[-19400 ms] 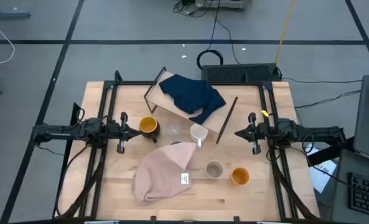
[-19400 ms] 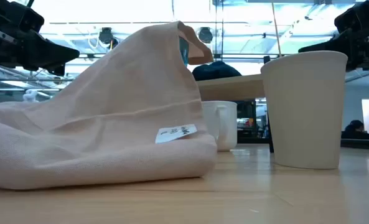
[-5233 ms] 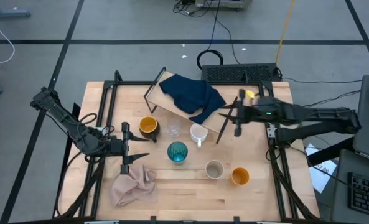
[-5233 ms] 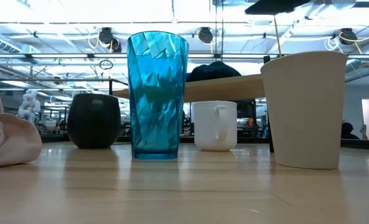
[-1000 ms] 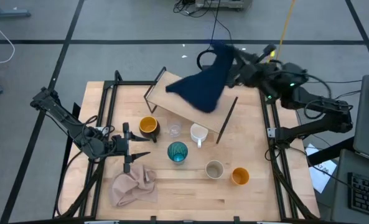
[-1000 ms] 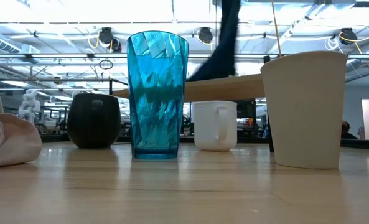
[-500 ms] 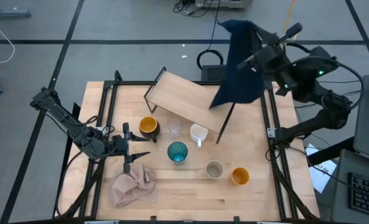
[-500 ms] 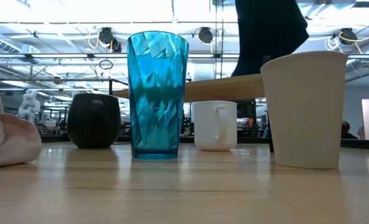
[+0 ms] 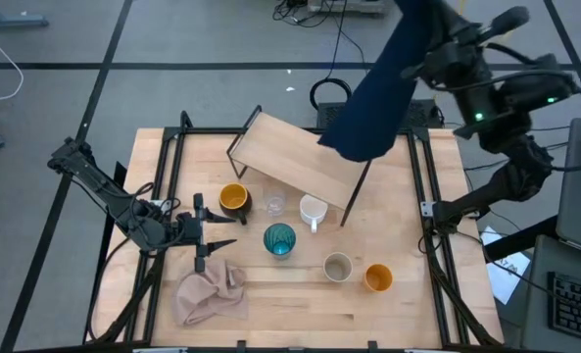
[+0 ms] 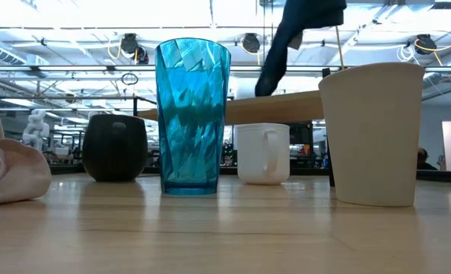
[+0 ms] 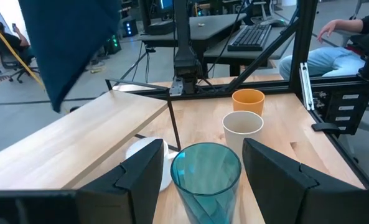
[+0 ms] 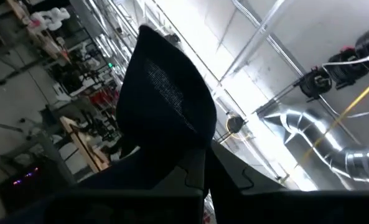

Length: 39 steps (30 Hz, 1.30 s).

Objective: Stack small to large cups/mugs on shelf
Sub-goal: Remove the dark blue microfiber cloth from the shelf

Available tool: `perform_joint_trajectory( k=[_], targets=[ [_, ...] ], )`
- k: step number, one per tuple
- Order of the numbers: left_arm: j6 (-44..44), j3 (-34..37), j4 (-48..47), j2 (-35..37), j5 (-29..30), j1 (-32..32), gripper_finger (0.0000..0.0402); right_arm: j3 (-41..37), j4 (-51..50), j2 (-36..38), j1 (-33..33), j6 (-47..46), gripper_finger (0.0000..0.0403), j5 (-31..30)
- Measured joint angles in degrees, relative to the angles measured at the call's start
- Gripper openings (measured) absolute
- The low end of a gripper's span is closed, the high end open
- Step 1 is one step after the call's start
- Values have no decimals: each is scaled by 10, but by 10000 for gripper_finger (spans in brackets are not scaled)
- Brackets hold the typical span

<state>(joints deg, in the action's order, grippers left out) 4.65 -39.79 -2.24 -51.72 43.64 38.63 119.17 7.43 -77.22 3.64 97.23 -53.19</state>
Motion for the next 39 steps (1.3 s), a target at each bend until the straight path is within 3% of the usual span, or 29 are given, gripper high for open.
perform_joint_trajectory(
  k=[19,26,39],
  targets=[
    [32,0,-27,0,0,0,218,-12,-61,78,0,-34,0,-111],
    [32,0,-27,0,0,0,218,-109,-84,110,10,-68,0,-116],
    [43,0,-27,0,-1,0,218,-316,-72,220,65,-223,0,-117]
  ],
)
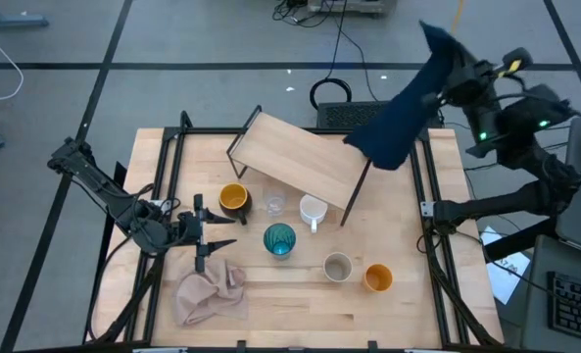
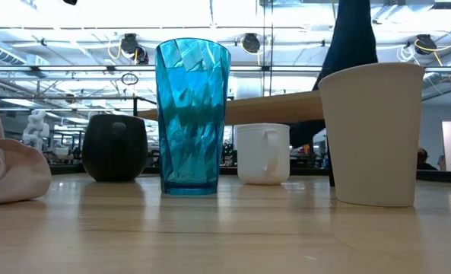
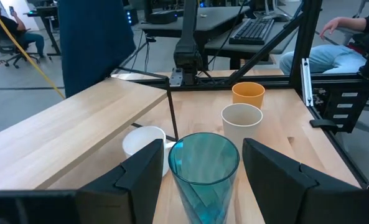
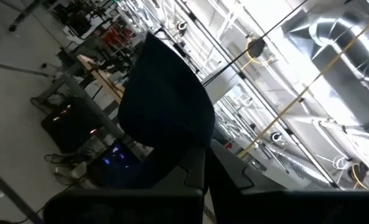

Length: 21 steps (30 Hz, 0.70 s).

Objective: Stack small to large cups/mugs on shelf
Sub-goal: Remove the dark blue microfiber cloth from the shelf

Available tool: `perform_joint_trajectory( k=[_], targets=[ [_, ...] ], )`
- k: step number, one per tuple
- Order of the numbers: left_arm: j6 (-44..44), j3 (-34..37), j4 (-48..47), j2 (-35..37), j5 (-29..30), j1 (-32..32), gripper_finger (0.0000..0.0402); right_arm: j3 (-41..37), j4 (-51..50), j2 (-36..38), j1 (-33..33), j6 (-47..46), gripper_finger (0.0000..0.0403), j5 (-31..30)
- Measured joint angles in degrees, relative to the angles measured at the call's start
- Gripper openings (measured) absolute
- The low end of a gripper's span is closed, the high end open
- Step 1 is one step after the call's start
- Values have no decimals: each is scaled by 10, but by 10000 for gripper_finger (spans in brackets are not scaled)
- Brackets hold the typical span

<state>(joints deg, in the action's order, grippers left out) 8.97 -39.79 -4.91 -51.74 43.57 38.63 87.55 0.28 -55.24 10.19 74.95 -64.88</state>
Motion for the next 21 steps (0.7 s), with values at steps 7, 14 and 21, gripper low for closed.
perform_joint_trajectory(
  k=[7,14,21],
  targets=[
    [0,0,0,0,0,0,218,-118,18,44,8,-17,0,-31],
    [0,0,0,0,0,0,218,-229,17,94,11,-58,0,-71],
    [1,0,0,0,-1,0,218,-340,17,152,11,-110,0,-94]
  ],
)
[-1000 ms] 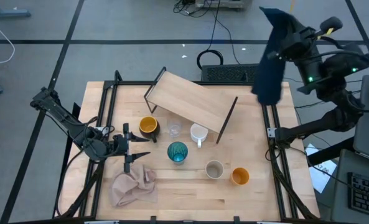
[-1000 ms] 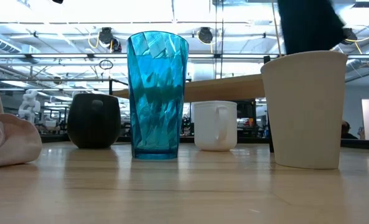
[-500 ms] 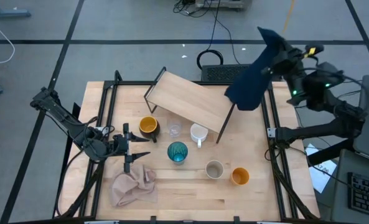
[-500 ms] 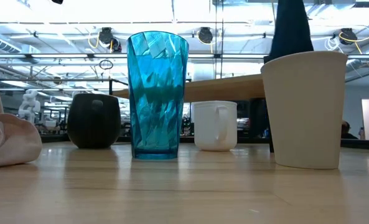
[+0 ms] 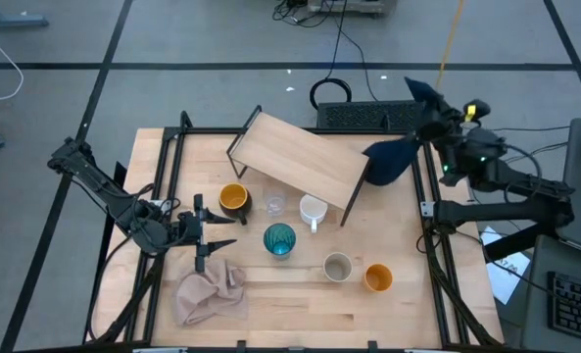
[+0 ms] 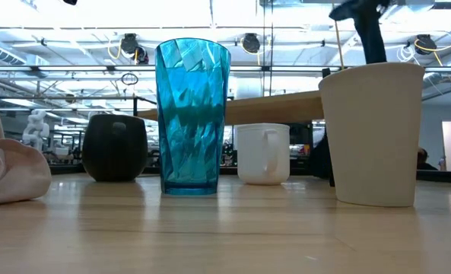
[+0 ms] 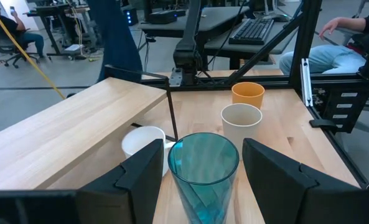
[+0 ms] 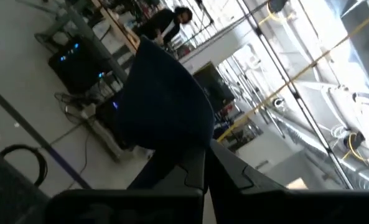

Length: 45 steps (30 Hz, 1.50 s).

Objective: Stack small to large cups/mugs on shelf
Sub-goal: Remove the dark blue microfiber cloth from the shelf

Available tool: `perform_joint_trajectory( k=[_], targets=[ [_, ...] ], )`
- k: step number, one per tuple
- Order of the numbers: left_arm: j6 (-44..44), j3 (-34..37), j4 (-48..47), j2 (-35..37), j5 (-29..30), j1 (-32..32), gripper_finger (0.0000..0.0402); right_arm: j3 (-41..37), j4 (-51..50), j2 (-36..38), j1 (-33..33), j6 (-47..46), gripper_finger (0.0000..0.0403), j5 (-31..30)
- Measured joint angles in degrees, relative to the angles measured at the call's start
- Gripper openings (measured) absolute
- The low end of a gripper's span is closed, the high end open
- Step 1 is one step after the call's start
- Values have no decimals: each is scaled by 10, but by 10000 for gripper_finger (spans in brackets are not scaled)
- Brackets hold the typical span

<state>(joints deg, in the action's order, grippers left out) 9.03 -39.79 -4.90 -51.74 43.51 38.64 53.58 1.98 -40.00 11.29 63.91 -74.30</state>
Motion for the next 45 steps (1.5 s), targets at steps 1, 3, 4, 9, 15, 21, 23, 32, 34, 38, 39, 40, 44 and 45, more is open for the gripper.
perform_joint_trajectory(
  k=[1,3,4,9,15,21,23,32,34,38,39,40,44,45],
  targets=[
    [0,0,0,0,0,0,218,-15,0,7,0,-11,0,-3],
    [0,0,0,0,0,0,218,-43,0,15,-5,-36,0,-7],
    [0,0,0,0,0,0,218,-57,0,18,-9,-48,0,-8],
    [0,0,4,0,0,0,218,-119,-1,23,-23,-114,0,-8],
    [1,0,4,0,0,0,218,-189,-1,27,-25,-190,0,-9],
    [1,0,4,0,0,0,218,-257,-3,47,-25,-265,0,-9],
    [1,0,4,0,0,0,218,-264,-1,51,-25,-279,0,-9],
    [1,0,4,0,1,0,218,-298,-5,51,-27,-393,0,-5],
    [1,0,4,0,1,0,218,-314,-5,51,-33,-420,0,-5],
    [1,0,4,0,0,0,218,-343,-5,51,-44,-466,0,-4],
    [1,0,4,0,0,0,218,-349,-5,51,-44,-477,0,-4],
    [1,0,4,0,0,0,218,-355,-4,51,-44,-485,0,-4],
    [2,0,4,0,0,0,218,-377,-1,51,-44,-510,0,-4],
    [2,0,4,0,0,0,218,-382,-1,51,-44,-523,0,-4]
  ],
)
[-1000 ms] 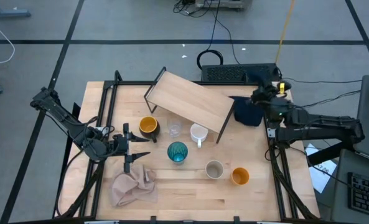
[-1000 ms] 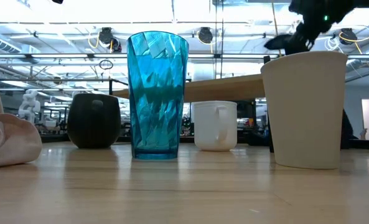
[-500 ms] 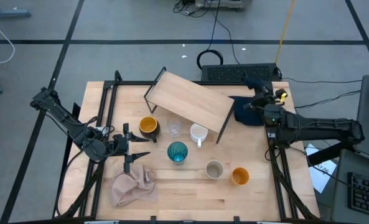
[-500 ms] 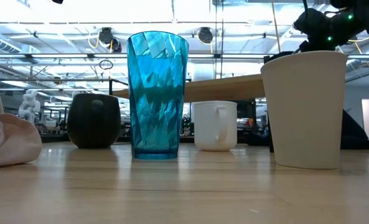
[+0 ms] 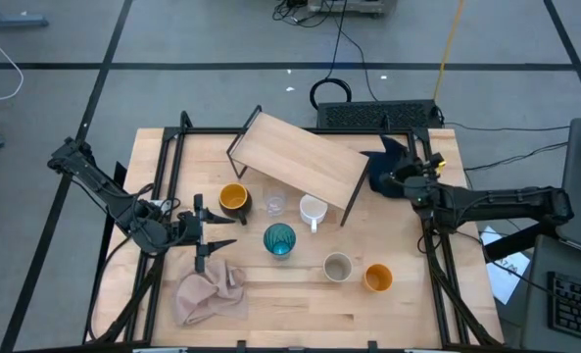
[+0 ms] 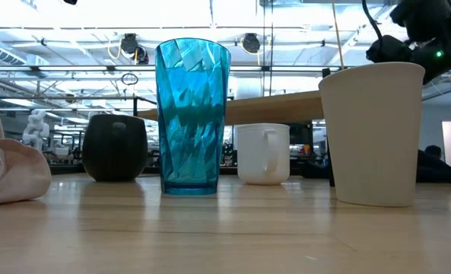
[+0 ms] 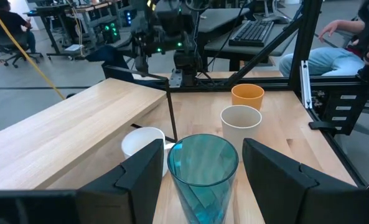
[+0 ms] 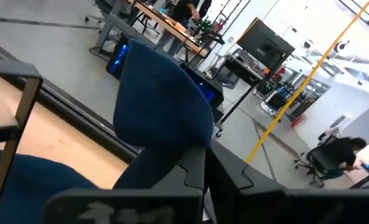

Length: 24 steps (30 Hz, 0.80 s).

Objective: Stack small to large cups/mugs on shelf
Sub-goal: Remove the dark blue microfiber cloth from the shelf

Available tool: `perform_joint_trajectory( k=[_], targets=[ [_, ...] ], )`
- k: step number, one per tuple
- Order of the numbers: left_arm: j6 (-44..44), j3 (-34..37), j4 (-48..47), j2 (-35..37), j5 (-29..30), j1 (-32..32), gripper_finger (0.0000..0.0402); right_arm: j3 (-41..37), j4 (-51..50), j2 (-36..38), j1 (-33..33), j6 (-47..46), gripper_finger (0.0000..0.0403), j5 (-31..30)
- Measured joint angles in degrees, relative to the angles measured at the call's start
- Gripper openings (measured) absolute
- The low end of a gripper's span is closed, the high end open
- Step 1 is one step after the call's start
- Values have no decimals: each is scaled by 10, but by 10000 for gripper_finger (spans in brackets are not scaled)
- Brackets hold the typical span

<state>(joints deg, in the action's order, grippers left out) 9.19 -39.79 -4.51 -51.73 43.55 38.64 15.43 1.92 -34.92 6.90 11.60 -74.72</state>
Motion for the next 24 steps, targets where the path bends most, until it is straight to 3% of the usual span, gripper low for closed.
perform_joint_trajectory(
  k=[13,18,24],
  targets=[
    [0,0,0,0,0,0,218,-32,4,0,0,-85,10,45],
    [1,0,0,0,0,0,218,-32,35,0,0,-49,52,45],
    [1,0,0,0,0,0,218,-32,126,0,0,36,131,40]
  ],
)
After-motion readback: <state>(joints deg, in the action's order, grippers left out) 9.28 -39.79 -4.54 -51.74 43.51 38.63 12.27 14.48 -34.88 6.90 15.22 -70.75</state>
